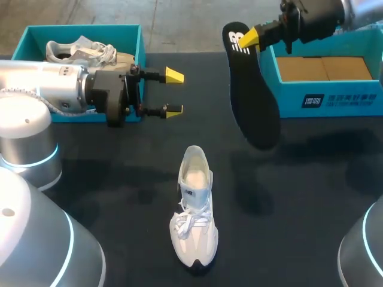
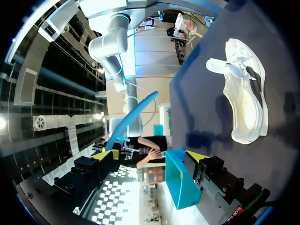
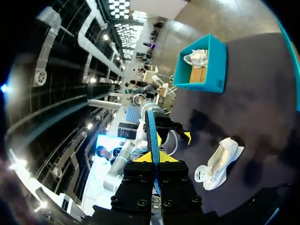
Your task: Take the shoe out of the shoebox, open the shoe tongue, remove and reinsert the insole, then place the shoe into the shoebox
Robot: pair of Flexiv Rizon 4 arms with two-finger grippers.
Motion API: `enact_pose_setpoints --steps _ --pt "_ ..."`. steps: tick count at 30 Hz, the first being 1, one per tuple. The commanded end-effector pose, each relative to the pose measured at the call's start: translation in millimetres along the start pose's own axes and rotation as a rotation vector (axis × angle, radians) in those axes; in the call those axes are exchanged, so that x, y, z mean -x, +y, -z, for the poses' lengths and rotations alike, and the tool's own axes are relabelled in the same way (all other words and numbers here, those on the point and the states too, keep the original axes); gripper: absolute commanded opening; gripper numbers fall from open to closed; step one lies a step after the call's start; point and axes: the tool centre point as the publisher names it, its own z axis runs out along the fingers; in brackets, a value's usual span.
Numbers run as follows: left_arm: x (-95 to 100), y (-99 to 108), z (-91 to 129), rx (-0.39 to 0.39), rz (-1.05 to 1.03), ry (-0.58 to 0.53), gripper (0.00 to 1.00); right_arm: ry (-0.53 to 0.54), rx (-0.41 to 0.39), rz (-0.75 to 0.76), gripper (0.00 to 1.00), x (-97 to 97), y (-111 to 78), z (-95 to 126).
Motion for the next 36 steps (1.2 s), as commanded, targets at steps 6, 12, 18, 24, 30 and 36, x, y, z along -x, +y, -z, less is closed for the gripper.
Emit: enact_pose_setpoints --steps 6,12,18,24,30,36 --pt "-0.9 0 -1 0.002 -0.002 -0.002 1.00 -0.011 0.003 -0.002 0.00 -4.6 -1.2 0" --pt "-0.9 0 -1 0.002 -0.002 -0.002 1.00 -0.002 0.030 -0.014 0.00 -2.3 17.9 -9" --pt "-0.9 0 -1 0.002 -0.002 -0.002 1.00 0.033 0.036 -0.070 0.00 13.4 44.8 -19" --pt "-0.9 0 -1 0.002 -0.002 -0.002 1.00 0.041 0.032 -0.139 0.00 29.6 58.9 -25" --pt "-0.9 0 -1 0.002 -0.002 -0.002 1.00 0.044 0.048 -0.197 0.00 36.7 66.6 -27" --pt "-0.9 0 -1 0.002 -0.002 -0.002 1.00 0.047 0.044 -0.249 0.00 46.8 68.8 -29"
